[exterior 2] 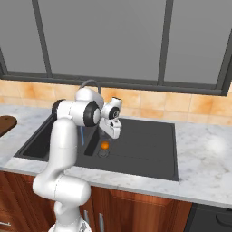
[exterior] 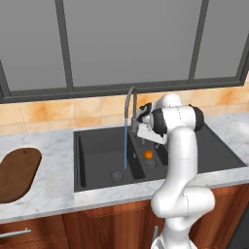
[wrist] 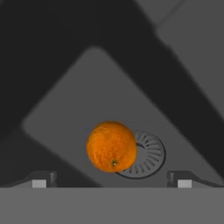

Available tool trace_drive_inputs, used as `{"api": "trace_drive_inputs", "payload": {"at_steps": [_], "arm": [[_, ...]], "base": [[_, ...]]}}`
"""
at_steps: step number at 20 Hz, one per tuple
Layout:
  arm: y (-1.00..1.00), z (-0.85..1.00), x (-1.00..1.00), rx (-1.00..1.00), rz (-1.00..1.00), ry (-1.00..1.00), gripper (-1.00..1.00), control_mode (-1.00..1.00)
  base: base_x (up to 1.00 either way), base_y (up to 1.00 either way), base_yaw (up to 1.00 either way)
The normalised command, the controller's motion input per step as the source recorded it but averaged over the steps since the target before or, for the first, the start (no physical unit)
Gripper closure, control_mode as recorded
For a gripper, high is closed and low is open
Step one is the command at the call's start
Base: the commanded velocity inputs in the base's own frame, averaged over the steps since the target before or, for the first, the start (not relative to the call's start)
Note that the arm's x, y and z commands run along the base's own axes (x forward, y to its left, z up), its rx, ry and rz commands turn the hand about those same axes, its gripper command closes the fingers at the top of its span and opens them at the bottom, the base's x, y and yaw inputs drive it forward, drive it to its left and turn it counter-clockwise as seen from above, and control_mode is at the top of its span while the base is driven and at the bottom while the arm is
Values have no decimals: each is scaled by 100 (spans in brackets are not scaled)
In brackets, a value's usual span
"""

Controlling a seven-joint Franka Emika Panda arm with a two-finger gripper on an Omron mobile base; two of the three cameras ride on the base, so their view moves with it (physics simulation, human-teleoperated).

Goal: Pick the tangerine from the sink and place it on the cutting board to airdry. Then turn off the sink faucet.

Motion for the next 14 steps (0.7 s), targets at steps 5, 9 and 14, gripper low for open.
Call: {"api": "trace_drive_inputs", "payload": {"at_steps": [5, 9, 14], "arm": [[0, -58, -29, 0, -8, 2, -100, -100], [0, -59, -35, 0, -7, 0, -100, -100], [4, -65, -69, 0, -12, 0, -100, -100]], "base": [[0, 0, 0], [0, 0, 0], [0, 0, 0]]}}
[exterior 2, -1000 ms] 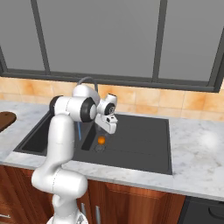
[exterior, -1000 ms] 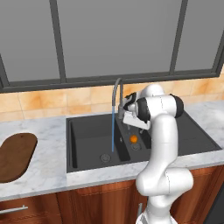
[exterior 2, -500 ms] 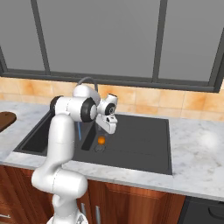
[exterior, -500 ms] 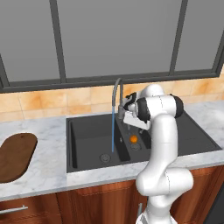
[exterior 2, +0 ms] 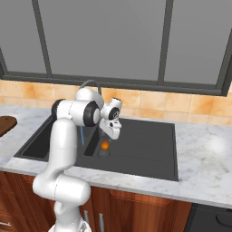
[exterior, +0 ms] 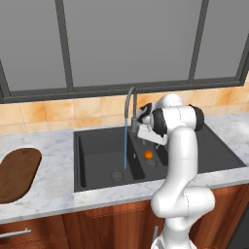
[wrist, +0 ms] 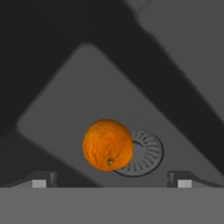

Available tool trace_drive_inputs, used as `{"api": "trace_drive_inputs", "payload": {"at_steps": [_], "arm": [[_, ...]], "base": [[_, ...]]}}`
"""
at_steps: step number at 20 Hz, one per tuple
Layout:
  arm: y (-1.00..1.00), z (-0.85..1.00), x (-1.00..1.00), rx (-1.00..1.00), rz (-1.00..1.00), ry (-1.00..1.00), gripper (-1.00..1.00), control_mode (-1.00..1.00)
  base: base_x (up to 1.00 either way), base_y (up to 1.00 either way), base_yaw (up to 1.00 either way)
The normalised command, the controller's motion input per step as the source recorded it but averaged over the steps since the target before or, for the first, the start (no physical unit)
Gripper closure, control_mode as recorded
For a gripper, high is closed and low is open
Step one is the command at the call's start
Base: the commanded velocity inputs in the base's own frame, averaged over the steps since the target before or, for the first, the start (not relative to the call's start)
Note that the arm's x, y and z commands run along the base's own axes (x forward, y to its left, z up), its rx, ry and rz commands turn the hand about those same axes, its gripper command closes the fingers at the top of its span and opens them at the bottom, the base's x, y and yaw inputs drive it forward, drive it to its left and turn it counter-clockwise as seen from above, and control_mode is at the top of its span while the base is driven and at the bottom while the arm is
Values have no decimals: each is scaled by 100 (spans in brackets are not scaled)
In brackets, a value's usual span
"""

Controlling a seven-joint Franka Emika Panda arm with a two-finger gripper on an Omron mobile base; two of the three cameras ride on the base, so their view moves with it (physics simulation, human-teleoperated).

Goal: Pick the tangerine from the sink and place it on the cutting board to airdry. Then turn off the sink faucet.

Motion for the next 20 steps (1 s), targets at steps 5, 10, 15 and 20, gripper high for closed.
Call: {"api": "trace_drive_inputs", "payload": {"at_steps": [5, 10, 15, 20], "arm": [[4, -33, -99, 0, -11, -11, -100, -100], [13, -18, -60, 0, -6, -11, -100, -100], [24, -23, -15, -3, -5, -7, -100, -100], [1, -40, 0, -3, -7, -3, -100, -100]], "base": [[0, 0, 0], [0, 0, 0], [0, 0, 0], [0, 0, 0]]}}
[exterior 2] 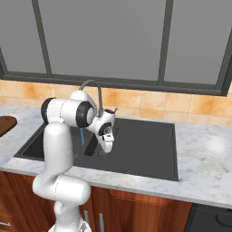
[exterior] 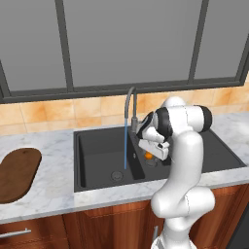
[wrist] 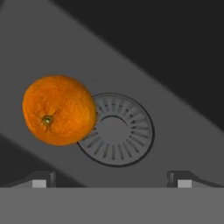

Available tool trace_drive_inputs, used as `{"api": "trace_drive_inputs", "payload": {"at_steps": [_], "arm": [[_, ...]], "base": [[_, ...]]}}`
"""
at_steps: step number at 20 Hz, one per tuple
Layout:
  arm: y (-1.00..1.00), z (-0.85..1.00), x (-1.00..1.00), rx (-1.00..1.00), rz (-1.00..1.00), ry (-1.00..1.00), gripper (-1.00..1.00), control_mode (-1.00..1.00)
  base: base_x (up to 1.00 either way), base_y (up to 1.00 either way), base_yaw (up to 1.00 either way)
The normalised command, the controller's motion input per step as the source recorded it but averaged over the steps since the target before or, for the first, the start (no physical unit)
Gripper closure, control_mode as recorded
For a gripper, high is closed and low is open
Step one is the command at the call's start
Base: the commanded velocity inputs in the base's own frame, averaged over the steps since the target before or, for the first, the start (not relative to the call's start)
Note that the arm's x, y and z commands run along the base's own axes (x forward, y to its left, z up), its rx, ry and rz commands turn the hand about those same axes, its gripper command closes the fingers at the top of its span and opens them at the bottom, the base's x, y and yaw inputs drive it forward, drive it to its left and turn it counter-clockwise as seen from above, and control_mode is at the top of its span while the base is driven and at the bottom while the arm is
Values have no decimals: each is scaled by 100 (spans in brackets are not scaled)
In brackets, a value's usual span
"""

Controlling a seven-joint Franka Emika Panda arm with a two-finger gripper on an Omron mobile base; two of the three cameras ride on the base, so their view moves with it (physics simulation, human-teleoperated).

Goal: Pick the tangerine from the sink and place it on the cutting board to airdry. Then turn off the sink faucet.

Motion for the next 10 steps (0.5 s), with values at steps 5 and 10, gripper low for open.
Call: {"api": "trace_drive_inputs", "payload": {"at_steps": [5, 10], "arm": [[0, -31, 0, 0, -6, 0, -100, -100], [0, -5, 12, 0, -4, 0, -100, -100]], "base": [[0, 0, 0], [0, 0, 0]]}}
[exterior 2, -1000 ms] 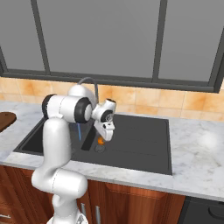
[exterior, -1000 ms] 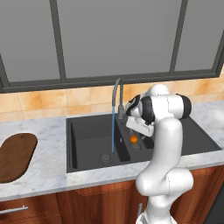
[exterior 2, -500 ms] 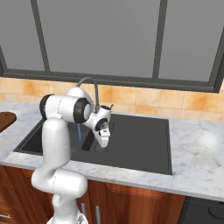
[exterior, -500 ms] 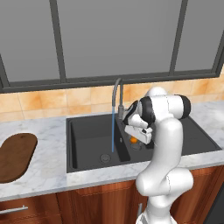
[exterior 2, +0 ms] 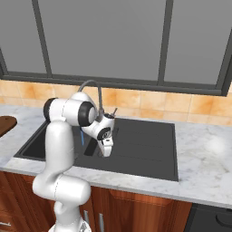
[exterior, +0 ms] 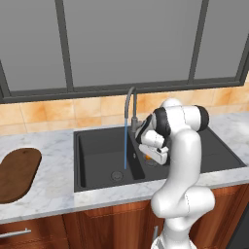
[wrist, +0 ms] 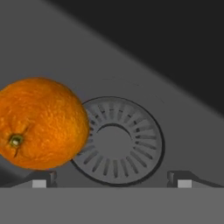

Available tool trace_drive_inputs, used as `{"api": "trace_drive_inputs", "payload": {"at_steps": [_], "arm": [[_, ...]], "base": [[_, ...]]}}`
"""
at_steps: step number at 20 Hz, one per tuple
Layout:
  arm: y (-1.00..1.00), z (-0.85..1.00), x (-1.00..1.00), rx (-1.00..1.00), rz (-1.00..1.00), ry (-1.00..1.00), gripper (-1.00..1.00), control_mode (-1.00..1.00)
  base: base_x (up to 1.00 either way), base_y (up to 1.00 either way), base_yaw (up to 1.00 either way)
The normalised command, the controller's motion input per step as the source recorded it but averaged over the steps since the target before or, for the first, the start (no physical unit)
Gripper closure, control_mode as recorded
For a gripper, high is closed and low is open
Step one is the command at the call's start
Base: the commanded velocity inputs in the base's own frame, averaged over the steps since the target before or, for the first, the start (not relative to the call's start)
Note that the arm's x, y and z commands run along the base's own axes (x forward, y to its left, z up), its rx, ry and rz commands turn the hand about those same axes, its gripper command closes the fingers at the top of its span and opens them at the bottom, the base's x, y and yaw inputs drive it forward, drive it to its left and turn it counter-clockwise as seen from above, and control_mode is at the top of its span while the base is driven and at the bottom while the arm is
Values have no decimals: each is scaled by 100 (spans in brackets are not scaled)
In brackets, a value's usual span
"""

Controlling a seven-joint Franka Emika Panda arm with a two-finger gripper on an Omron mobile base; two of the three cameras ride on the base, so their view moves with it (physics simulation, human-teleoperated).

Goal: Pick the tangerine from the sink and place it on the cutting board to airdry. Then turn off the sink faucet.

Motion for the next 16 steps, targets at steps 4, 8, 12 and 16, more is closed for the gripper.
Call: {"api": "trace_drive_inputs", "payload": {"at_steps": [4, 8, 12, 16], "arm": [[0, 0, 11, 0, -3, 0, -100, -100], [-1, 0, 19, 0, -2, 0, -100, -100], [-5, 0, 24, 0, -1, 0, -100, -100], [-5, 0, 51, 1, -3, 0, -100, -100]], "base": [[0, 0, 0], [0, 0, 0], [0, 0, 0], [0, 0, 0]]}}
